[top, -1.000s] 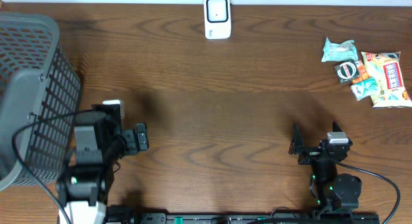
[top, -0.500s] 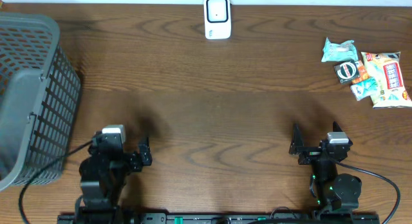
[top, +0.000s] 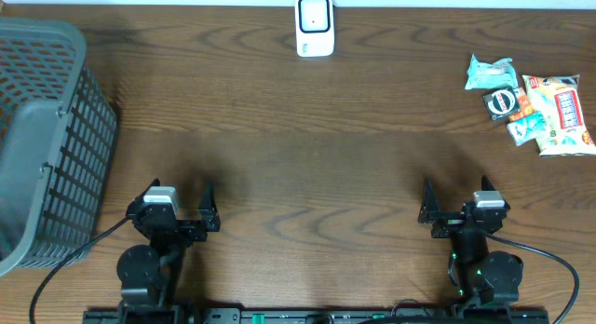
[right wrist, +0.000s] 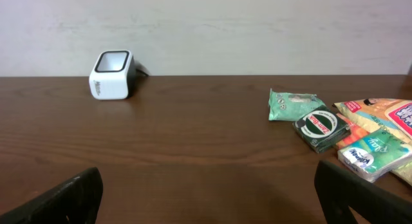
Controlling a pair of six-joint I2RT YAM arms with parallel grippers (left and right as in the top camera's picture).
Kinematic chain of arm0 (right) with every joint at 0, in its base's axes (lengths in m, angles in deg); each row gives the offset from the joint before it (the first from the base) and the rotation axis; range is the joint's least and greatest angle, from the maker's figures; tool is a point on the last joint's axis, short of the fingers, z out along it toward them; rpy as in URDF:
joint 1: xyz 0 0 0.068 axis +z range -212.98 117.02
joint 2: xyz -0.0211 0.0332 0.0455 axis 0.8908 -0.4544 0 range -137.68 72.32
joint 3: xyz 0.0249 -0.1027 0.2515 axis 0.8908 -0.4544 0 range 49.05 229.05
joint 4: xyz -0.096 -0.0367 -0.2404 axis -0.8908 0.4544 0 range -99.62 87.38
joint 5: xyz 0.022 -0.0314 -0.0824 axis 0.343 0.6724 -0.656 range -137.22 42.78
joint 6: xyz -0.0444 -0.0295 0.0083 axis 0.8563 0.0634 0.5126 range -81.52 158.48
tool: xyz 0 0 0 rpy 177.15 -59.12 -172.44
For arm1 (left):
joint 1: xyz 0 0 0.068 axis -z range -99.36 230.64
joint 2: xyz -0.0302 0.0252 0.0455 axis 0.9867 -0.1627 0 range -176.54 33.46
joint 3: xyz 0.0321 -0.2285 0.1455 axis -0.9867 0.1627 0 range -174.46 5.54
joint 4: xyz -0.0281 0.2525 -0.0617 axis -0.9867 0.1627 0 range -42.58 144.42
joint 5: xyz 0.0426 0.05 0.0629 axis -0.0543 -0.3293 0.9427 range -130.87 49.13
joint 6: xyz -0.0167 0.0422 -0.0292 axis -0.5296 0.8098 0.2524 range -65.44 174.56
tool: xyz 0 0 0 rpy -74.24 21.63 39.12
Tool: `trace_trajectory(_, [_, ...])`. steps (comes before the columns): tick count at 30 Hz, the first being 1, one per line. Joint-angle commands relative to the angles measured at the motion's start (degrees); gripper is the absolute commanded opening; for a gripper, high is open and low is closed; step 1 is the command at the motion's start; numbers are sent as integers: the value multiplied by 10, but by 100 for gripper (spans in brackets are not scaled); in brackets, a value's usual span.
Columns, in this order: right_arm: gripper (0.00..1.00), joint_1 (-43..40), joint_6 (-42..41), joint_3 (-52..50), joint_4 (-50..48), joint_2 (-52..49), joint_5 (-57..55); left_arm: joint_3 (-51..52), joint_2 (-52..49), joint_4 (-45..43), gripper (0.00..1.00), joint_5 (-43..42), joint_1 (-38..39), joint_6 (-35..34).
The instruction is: Scan the item barcode
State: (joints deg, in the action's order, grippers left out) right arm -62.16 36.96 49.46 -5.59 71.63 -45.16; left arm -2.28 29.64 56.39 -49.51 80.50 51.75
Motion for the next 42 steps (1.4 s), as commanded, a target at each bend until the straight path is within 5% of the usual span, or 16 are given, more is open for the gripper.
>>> trace_trajectory(1, [99, -4, -8, -1, 3, 3, -4, 22, 16, -29, 98, 1, 2, -1])
trace_trajectory(12, [99, -4, -8, -1, 3, 3, -4, 76, 37, -158, 98, 0, 2, -2])
trace_trajectory(27, [99, -4, -8, -1, 3, 3, -4, 76, 37, -56, 98, -12, 6, 21])
trace_trajectory(42, [99, -4, -8, -1, 3, 3, -4, 76, 37, -57, 97, -14, 6, 37])
